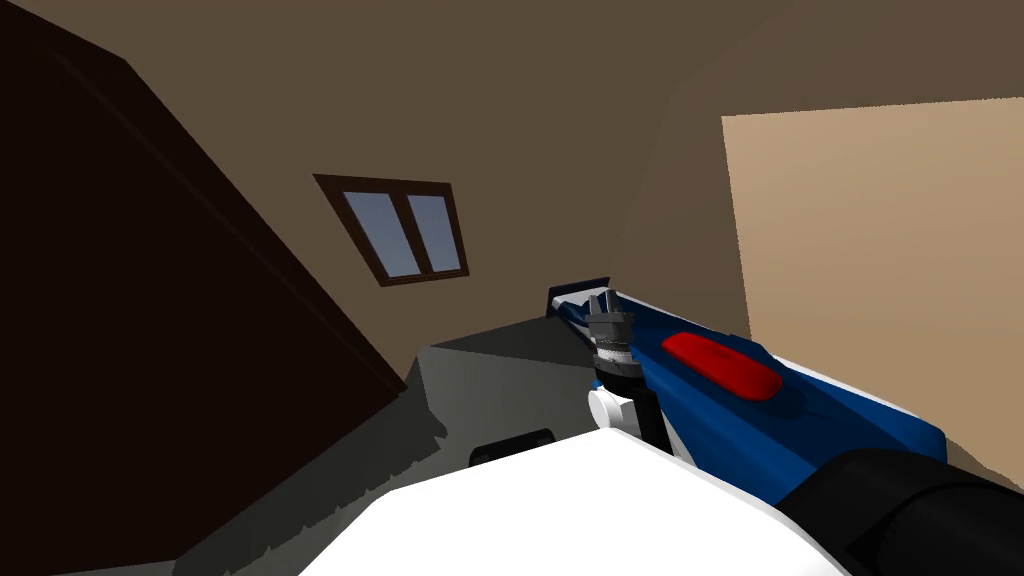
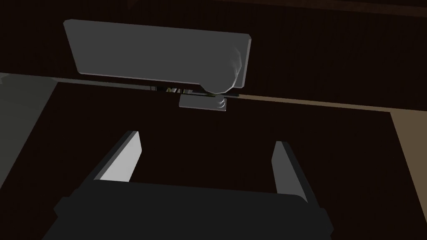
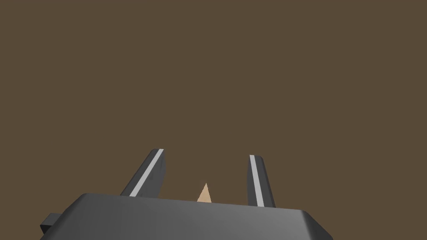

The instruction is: Push the door open

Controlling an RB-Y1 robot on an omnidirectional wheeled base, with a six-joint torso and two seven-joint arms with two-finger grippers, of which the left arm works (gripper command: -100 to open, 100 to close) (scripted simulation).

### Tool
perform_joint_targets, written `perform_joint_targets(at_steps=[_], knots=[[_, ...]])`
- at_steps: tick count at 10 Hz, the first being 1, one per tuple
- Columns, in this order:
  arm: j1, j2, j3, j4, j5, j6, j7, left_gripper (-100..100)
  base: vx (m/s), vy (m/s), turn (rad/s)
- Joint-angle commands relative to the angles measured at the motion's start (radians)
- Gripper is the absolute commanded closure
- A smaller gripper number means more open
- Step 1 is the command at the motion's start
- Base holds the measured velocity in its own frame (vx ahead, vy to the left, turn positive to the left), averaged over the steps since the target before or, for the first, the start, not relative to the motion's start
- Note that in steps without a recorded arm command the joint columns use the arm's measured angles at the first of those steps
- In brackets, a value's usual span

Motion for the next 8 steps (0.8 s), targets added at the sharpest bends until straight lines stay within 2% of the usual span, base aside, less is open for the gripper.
perform_joint_targets(at_steps=[1, 8], knots=[[0.001, 0.004, -0.001, 0.004, 0.002, -0.002, 0.002, -100, -0.024, 0.139, 0.025], [0.004, 0.026, -0.003, 0.023, 0.013, -0.01, 0.011, -100, -0.026, 0.195, 0.002]])
